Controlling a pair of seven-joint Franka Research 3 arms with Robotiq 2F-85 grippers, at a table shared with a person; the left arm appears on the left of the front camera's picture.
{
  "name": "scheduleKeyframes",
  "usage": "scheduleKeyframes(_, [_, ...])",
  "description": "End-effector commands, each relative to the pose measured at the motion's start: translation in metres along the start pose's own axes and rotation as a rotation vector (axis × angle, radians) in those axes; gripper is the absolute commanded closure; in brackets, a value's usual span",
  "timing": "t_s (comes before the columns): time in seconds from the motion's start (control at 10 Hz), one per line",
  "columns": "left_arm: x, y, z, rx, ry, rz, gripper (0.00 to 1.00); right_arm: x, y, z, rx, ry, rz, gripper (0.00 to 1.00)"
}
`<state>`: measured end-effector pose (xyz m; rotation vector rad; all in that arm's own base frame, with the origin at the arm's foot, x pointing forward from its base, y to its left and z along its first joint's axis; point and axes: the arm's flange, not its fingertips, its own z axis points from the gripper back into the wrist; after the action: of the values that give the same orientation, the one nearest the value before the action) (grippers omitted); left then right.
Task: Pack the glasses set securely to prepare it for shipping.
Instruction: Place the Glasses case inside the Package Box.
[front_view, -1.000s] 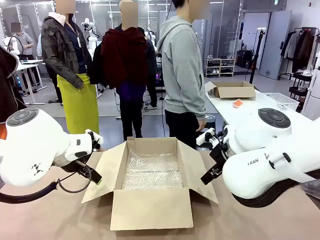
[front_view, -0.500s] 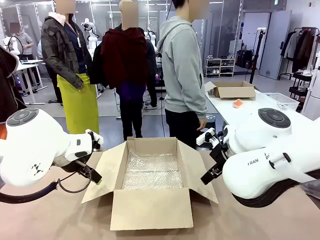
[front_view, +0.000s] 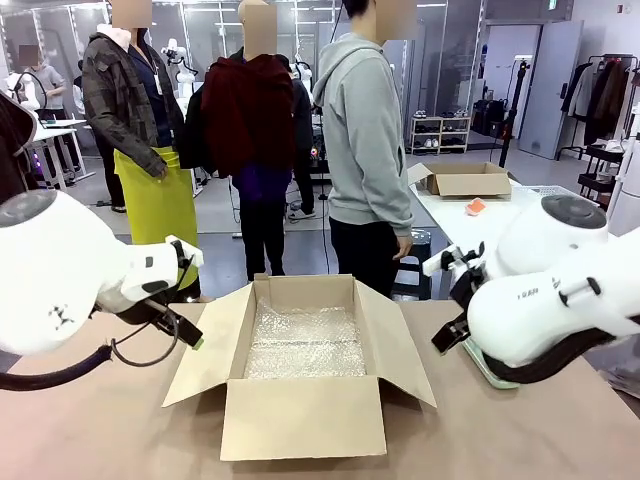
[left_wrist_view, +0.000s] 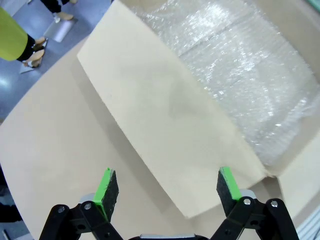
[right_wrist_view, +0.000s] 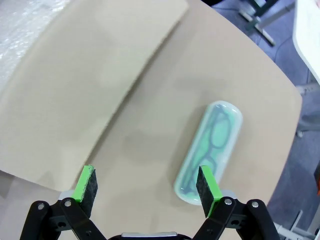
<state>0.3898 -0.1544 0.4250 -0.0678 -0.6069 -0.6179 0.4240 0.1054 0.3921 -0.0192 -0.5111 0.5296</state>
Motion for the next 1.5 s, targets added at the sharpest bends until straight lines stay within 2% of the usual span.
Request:
scheduleKeyframes(0.0, [-0.007, 0.004, 0.040, -0.093, -0.022, -0.053, 0.00, 0.009, -0.010, -0.002, -0.004, 0.040, -0.033, 0.00])
scheduleKeyframes(0.1, [-0.008, 0.003, 0.056, -0.163, -0.036, -0.068, 0.00, 0.008, -0.024, -0.006, 0.055, 0.071, -0.097, 0.00])
scheduleKeyframes(0.2, [-0.010, 0.003, 0.074, -0.219, -0.051, -0.109, 0.00, 0.007, -0.040, -0.010, 0.015, 0.101, -0.128, 0.00])
scheduleKeyframes(0.3, [-0.010, 0.005, 0.088, -0.254, -0.080, -0.117, 0.00, 0.005, -0.055, -0.014, 0.026, 0.119, -0.168, 0.00])
scheduleKeyframes(0.5, [-0.013, 0.006, 0.109, -0.263, -0.121, -0.122, 0.00, 0.000, -0.079, -0.023, 0.031, 0.153, -0.224, 0.00])
scheduleKeyframes(0.7, [-0.017, 0.007, 0.114, -0.259, -0.140, -0.116, 0.00, 0.001, -0.084, -0.032, -0.018, 0.173, -0.245, 0.00])
scheduleKeyframes(0.8, [-0.018, 0.010, 0.111, -0.251, -0.153, -0.082, 0.00, 0.013, -0.065, -0.013, -0.021, 0.090, -0.220, 0.00])
scheduleKeyframes(0.9, [0.002, 0.007, 0.118, -0.237, -0.135, -0.108, 0.00, -0.008, -0.089, -0.030, 0.006, 0.164, -0.224, 0.00])
scheduleKeyframes(1.2, [0.002, 0.007, 0.118, -0.237, -0.135, -0.108, 0.00, -0.002, -0.084, -0.027, 0.002, 0.148, -0.218, 0.00])
scheduleKeyframes(1.4, [0.002, 0.007, 0.118, -0.237, -0.135, -0.108, 0.00, 0.011, -0.093, -0.050, 0.018, 0.219, -0.251, 0.00])
